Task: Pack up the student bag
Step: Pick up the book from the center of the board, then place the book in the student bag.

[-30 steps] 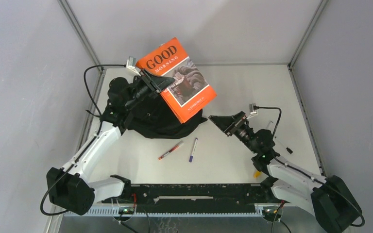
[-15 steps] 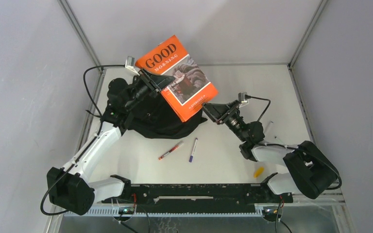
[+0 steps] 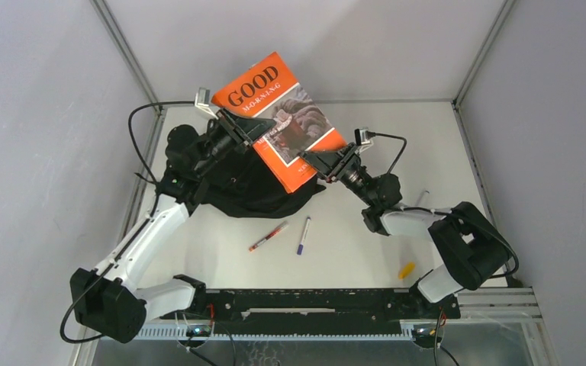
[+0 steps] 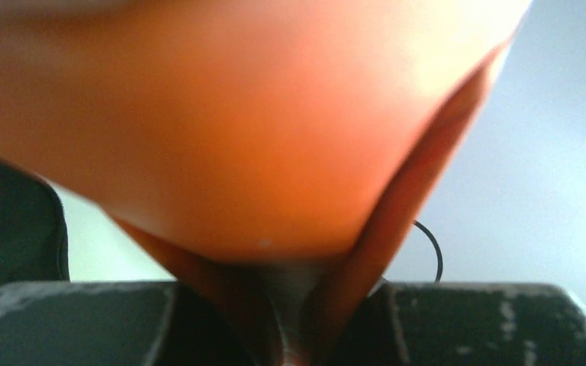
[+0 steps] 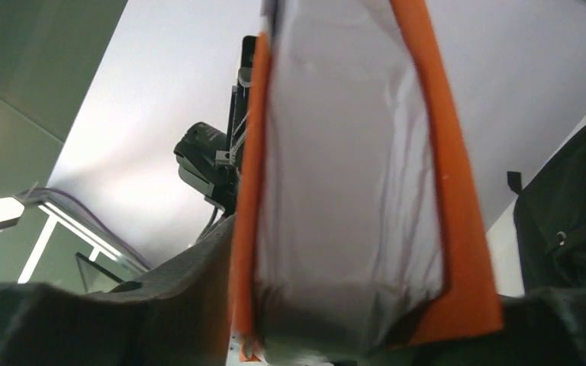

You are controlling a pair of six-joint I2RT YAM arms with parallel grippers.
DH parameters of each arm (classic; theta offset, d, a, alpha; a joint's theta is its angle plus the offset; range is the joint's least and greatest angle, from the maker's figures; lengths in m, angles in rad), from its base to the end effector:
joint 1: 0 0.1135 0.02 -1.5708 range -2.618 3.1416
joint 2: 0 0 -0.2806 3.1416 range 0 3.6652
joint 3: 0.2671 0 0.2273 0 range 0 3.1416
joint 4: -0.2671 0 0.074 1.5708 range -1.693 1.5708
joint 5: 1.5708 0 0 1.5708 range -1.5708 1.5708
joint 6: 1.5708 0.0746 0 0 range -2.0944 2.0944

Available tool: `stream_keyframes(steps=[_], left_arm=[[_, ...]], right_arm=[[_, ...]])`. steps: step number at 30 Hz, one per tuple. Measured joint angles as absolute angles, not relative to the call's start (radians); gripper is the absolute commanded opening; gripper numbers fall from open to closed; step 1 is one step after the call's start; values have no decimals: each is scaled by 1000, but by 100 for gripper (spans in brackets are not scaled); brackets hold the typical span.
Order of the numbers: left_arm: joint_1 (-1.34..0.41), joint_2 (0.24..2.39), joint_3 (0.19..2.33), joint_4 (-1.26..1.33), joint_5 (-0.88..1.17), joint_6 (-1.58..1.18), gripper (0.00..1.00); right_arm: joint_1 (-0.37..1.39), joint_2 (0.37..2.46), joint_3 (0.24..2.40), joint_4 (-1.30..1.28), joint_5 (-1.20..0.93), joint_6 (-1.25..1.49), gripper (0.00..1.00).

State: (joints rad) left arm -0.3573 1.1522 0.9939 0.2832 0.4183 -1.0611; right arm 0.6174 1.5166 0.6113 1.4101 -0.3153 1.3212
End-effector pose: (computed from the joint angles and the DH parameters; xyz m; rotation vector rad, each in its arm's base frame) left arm 0.2451 -0.1239 0.4123 -0.1887 1.6223 -1.4278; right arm 0.2428 0.2008 0.3284 0.1156 1.3002 1.8748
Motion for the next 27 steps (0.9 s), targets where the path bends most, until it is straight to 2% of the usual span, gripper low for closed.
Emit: stream_keyframes(steps=[2,3,4,6,9,10,12,17,20,24,27], left_arm=[[-359,1142,994,283,421,-1058,14],[-360,1136,994,283,422,-1056,24],[-361,1131,994,282,421,-1048,38],[-361,1129,994,283,421,-1035,61],[-361,1129,994,243,422,-986,84],[-361,1129,995,218,421,-960,89],[-363,1126,996,157,406,-885,93],[-437,1156,1071,-120,260,-606,93],[-505,1222,1140,-250,147,-477,93],[-598,1325,1176,-358,26,-369,93],[-666,1407,1200,-424,-42,-320,94]], right_arm=[[618,1519,618,1410,-329,1319,30],[618,1519,618,1410,-335,1320,20],[618,1519,618,1411,-342,1328,12],[616,1517,619,1414,-346,1332,0],[586,1507,620,1418,-378,1335,0],[573,1501,616,1418,-394,1339,0],[522,1472,587,1417,-441,1354,0],[331,1314,461,1227,-555,1359,0],[186,1098,433,882,-556,1267,0],[62,797,492,379,-443,1089,0],[-58,661,544,127,-421,989,0]])
